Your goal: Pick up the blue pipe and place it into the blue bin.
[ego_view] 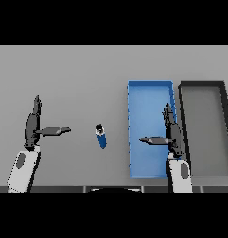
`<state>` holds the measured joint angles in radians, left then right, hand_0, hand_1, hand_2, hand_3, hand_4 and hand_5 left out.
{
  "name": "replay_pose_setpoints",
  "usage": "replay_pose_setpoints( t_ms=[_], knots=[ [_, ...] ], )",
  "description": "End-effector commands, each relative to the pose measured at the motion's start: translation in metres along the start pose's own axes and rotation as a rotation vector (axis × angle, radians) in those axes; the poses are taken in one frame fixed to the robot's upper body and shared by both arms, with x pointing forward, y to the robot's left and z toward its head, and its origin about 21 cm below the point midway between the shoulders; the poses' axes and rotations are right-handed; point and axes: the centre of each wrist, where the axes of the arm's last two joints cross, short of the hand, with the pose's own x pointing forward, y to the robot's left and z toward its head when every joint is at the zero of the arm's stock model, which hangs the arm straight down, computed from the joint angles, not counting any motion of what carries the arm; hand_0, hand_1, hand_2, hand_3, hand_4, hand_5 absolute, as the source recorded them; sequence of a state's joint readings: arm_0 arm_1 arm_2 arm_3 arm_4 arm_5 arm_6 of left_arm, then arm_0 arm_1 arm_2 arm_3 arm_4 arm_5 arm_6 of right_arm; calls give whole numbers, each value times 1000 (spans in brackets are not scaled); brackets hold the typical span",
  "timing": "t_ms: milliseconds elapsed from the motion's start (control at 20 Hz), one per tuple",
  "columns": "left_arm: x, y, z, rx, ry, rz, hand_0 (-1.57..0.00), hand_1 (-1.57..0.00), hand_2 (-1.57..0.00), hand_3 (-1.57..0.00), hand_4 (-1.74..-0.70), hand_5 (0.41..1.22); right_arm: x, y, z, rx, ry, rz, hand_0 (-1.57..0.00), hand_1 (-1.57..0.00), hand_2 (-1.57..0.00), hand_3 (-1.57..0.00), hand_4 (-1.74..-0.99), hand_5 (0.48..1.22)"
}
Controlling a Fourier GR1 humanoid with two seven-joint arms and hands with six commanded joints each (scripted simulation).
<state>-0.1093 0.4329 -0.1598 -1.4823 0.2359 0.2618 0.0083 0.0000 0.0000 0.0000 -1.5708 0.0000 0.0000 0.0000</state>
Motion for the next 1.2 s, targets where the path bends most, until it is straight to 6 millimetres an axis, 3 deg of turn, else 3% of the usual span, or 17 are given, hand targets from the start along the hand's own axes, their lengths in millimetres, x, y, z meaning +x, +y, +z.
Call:
replay_pose_setpoints(
  t_ms=[0,250,350,600,950,1150],
  knots=[
    [0,0,0,0,-6,1,1,1,1,1,-1006,586,0,-1,0,-1,-1,0,1,1,1,1,-1222,603],
    [0,-3,4,-3,-10,0,1,1,1,1,-1006,586,-1,-6,4,-3,-1,1,1,1,1,1,-1222,603],
    [-10,14,20,-210,-60,-107,1,1,1,1,-1011,588,7,-19,20,86,-105,156,1,1,1,1,-1227,603],
    [-2,30,25,-318,-81,-171,1,1,1,1,-1007,587,14,-21,28,128,-75,232,1,1,1,1,-1230,595],
    [4,18,36,-558,-88,-164,1,1,1,1,-1031,565,14,-18,27,154,-105,239,1,1,1,1,-1225,595],
    [12,-4,44,-685,-34,-174,1,1,1,1,-1063,498,14,-22,28,155,-109,249,1,1,1,1,-1233,604]
  ],
)
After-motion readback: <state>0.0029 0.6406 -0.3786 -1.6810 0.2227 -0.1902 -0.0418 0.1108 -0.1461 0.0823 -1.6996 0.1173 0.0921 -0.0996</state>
